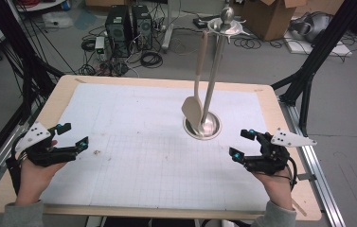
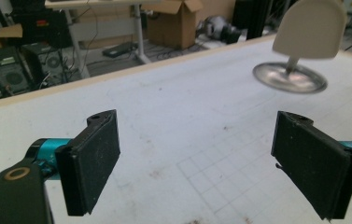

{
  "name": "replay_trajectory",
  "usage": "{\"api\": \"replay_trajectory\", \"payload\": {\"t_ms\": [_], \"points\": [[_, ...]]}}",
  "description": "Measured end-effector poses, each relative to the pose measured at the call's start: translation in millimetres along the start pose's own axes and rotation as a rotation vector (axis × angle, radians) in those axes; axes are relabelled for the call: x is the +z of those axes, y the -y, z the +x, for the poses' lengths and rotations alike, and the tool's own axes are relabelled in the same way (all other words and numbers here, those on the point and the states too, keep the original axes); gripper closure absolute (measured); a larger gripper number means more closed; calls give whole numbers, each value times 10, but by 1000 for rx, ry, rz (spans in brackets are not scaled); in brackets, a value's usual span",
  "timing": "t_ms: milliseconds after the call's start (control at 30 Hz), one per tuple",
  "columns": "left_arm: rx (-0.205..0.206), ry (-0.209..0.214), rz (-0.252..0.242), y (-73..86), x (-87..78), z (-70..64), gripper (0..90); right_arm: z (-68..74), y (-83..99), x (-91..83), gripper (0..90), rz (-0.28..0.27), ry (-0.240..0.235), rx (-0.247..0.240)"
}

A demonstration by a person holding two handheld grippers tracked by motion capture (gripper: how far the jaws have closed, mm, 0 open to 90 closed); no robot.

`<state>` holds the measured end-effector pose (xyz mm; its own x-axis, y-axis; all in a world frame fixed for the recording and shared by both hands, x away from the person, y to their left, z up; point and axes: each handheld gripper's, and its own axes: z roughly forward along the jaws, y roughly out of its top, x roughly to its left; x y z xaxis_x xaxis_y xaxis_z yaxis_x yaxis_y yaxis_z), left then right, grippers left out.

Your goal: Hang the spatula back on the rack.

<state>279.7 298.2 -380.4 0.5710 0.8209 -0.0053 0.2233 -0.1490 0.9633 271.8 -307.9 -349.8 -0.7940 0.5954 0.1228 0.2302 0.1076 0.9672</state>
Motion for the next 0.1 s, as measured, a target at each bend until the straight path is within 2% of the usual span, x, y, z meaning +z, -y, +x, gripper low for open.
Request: {"api": "replay_trajectory", "payload": {"t_ms": [100], "points": [[3, -21, 8, 15, 3, 14, 155, 4, 2, 4, 165, 6, -5, 3]]}}
